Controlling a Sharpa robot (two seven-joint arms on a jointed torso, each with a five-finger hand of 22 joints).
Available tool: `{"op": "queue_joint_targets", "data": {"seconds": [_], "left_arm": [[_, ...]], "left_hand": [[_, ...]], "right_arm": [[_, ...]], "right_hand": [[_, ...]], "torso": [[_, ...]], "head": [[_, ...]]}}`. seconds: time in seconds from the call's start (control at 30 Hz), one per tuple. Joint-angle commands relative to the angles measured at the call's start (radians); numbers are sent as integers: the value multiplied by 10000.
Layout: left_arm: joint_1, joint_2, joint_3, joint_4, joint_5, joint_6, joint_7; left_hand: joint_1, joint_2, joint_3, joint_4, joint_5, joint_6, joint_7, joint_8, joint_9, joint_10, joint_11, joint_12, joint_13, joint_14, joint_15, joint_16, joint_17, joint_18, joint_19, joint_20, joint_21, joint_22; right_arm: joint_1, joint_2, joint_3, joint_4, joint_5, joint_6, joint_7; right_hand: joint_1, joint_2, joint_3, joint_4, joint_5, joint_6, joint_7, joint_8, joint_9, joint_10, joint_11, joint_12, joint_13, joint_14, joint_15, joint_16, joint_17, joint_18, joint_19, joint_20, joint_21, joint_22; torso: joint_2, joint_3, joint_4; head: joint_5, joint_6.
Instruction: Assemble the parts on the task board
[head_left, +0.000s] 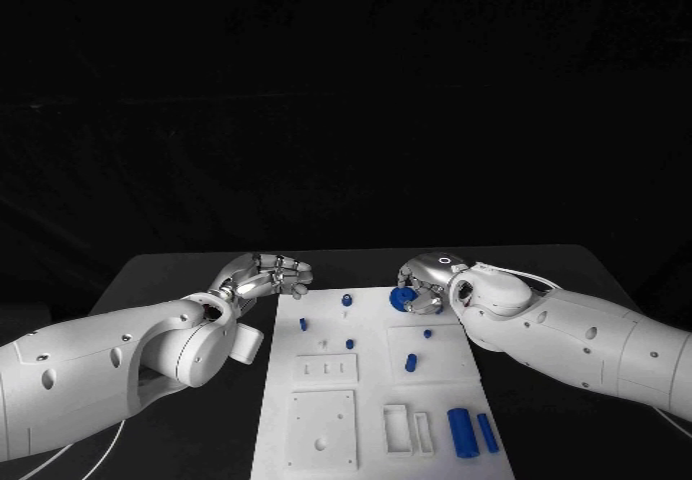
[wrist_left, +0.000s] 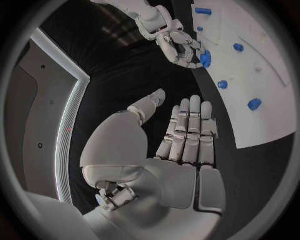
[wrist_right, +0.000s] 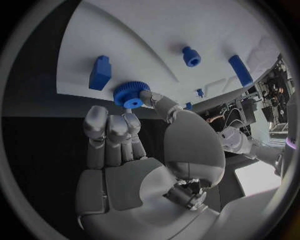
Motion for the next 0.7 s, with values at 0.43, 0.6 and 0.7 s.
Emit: {"op": "queue_joint_targets", "data": {"seconds": [0.43, 0.6, 0.7], "left_arm": [[12, -13, 5, -17, -6, 75, 73], [12, -8, 4, -14, -4, 60, 74], [12, -1, 3, -23, -3, 55, 71]], "left_hand": [[-113, 21, 12, 11, 53, 1, 92, -67, 20, 28, 25, -39, -8, 51, 20, -72, 18, 167, -60, -4, 51, 184], [-116, 21, 14, 10, 54, 2, 91, -67, 21, 29, 24, -39, -8, 52, 19, -74, 20, 168, -61, -5, 52, 185], [-118, 23, 16, 10, 55, 2, 91, -67, 23, 30, 23, -38, -8, 52, 19, -76, 22, 168, -61, -5, 53, 185]], "right_arm": [[144, -138, 16, 1476, -1953, -577, -1065], [144, 1, 14, 1797, -2151, -596, -1147], [143, 174, 12, 1939, -2297, -667, -1185]], "right_hand": [[197, -296, 378, 225, -232, 608, 131, 52, 81, 191, -39, 95, 47, 38, -109, -96, 97, 1014, 75, -73, 109, 165], [226, -372, 454, 309, -408, 633, 122, 51, 79, 219, -49, 87, 37, 50, -119, -118, 122, 1014, 96, -69, 130, 161], [224, -399, 467, 343, -484, 636, 121, 48, 78, 210, -49, 63, 17, 55, -120, -127, 133, 1014, 100, -66, 137, 160]], "torso": [[-6, 5, -11], [7, 5, 0], [14, 10, 8]], "head": [[50, 109], [76, 136], [118, 140]]}}
